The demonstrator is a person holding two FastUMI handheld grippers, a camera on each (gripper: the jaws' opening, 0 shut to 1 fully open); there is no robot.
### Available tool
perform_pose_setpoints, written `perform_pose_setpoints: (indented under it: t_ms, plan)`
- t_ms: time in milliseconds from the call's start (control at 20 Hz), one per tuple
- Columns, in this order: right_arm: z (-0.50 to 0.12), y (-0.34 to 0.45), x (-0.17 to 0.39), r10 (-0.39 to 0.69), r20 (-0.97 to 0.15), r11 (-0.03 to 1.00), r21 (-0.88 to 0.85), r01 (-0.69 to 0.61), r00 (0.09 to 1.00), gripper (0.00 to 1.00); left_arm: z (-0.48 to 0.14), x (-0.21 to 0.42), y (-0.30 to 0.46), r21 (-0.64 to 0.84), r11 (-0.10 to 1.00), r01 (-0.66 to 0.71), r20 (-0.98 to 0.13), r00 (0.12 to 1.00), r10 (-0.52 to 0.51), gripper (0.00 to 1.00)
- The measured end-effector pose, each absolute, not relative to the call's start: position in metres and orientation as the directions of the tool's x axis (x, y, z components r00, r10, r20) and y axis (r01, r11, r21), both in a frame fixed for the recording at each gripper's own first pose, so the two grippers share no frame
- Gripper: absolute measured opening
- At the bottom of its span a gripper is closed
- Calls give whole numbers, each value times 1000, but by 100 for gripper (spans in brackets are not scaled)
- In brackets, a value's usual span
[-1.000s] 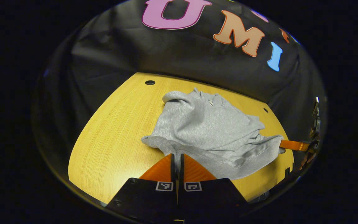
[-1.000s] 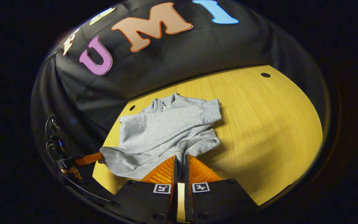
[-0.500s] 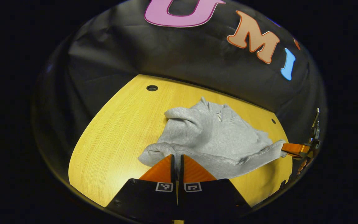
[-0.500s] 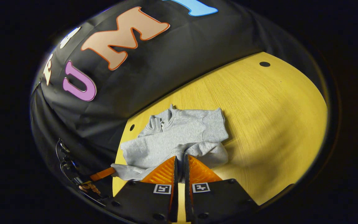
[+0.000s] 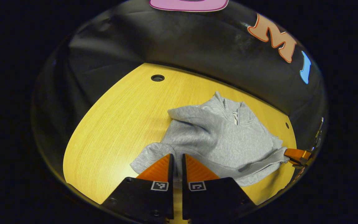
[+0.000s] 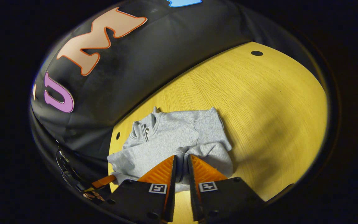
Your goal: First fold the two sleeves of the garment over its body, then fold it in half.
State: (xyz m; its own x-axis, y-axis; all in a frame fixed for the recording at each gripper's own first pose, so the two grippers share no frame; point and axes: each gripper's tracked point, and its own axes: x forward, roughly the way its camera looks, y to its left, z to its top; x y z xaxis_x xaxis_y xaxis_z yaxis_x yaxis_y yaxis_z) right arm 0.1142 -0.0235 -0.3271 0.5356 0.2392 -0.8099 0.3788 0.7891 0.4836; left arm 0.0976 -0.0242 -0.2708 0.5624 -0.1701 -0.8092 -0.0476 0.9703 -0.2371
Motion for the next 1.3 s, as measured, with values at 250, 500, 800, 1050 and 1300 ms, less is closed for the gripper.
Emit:
perform_pose_setpoints:
  t_ms: [250,500,800,1050,1300]
  plan:
    - [-294,-35,149,178,-712,772,529,353,679,95,-237,132,-6,-237,968,-89,-691,715,-104,78]
    - [-263,-49,141,107,-652,850,452,271,751,96,-193,133,24,-91,992,-90,-599,800,18,96]
    - [-207,-53,111,26,-518,960,253,124,855,96,-142,108,21,72,997,-2,-469,883,36,96]
    - [-171,-38,85,46,-422,989,146,18,905,96,-104,78,5,114,992,48,-383,924,-1,97]
    - [-140,-34,68,39,-335,996,85,-11,941,96,-81,66,-4,126,990,63,-310,951,-21,97]
